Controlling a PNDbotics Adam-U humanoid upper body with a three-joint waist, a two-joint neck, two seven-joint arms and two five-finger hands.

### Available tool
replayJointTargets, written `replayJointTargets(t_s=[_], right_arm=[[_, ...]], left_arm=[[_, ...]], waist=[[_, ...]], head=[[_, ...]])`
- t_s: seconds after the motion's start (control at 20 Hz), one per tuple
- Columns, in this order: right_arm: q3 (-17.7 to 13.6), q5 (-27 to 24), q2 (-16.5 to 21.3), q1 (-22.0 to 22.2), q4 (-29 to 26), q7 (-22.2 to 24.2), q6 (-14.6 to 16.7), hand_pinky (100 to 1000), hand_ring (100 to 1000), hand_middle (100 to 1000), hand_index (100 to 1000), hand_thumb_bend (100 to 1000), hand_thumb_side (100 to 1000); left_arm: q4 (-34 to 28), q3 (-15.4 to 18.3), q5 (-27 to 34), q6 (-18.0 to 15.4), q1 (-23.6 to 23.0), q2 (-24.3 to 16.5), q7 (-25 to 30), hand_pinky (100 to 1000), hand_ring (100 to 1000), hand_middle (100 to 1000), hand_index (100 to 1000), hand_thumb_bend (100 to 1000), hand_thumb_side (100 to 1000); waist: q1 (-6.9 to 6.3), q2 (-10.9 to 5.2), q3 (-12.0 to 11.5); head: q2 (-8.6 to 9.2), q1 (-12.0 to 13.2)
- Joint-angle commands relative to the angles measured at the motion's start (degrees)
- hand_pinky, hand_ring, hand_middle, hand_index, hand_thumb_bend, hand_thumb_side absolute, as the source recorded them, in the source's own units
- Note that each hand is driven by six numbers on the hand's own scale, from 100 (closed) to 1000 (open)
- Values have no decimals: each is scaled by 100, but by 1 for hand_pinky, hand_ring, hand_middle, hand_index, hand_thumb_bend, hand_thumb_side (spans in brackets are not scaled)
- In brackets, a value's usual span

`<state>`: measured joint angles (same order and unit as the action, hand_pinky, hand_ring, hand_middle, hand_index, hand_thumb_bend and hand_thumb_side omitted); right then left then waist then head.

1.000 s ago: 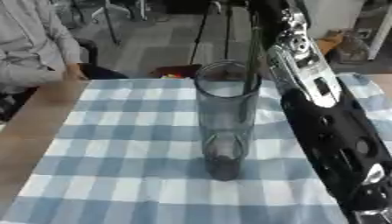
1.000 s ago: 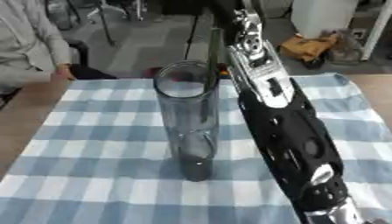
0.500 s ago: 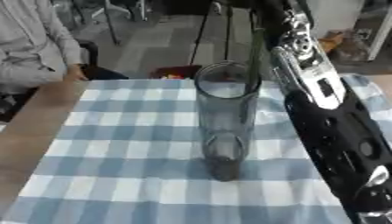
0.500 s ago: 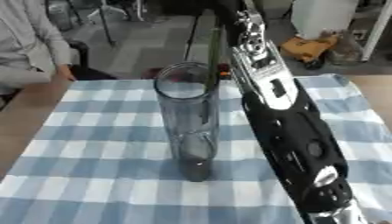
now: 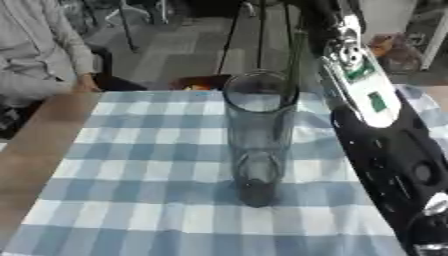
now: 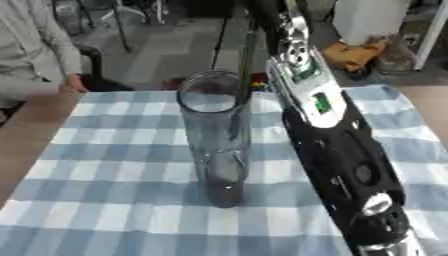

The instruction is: Arrange flowers into the vase.

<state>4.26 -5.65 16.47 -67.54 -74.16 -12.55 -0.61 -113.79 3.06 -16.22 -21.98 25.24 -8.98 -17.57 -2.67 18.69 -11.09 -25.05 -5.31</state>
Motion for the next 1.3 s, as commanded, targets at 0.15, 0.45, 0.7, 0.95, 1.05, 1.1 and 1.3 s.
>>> replayJointTargets(t_s=[0.15, 0.45, 0.7, 0.95, 1.05, 1.1, 1.3], right_arm=[[13, 286, 169, -85, -58, 43, 149, 727, 534, 225, 235, 299, 547], [46, 566, 244, -23, -5, 97, 169, 736, 544, 225, 242, 305, 566], [61, 793, 288, 11, 42, 146, 119, 736, 547, 225, 252, 315, 584], [92, 1020, 329, 43, 71, 210, 101, 734, 549, 226, 264, 317, 586], [103, 1117, 345, 52, 81, 248, 78, 734, 549, 227, 265, 322, 583], [105, 1160, 351, 56, 84, 266, 61, 734, 549, 226, 266, 321, 580], [123, 1338, 389, 73, 86, 361, -7, 733, 551, 223, 270, 327, 575]], left_arm=[[-80, 34, 6, 8, 58, -36, 3, 543, 721, 817, 876, 195, 1000], [-80, 38, 2, 3, 65, -37, -3, 541, 721, 817, 876, 193, 1000], [-80, 36, -1, -1, 65, -38, -5, 541, 721, 817, 876, 191, 1000], [-80, 39, -7, 4, 62, -43, -11, 534, 717, 817, 876, 189, 1000], [-80, 39, -8, 3, 63, -43, -13, 533, 716, 817, 876, 189, 1000], [-80, 38, -9, 2, 63, -44, -13, 533, 716, 817, 876, 189, 1000], [-80, 39, -10, 7, 58, -47, -16, 533, 715, 817, 876, 187, 1000]], waist=[[0, -141, 15], [9, -145, 48], [24, -156, 70], [32, -170, 66], [36, -173, 68], [37, -174, 69], [38, -174, 74]], head=[[50, 37], [45, 60], [45, 79], [57, 83], [54, 88], [53, 90], [48, 100]])
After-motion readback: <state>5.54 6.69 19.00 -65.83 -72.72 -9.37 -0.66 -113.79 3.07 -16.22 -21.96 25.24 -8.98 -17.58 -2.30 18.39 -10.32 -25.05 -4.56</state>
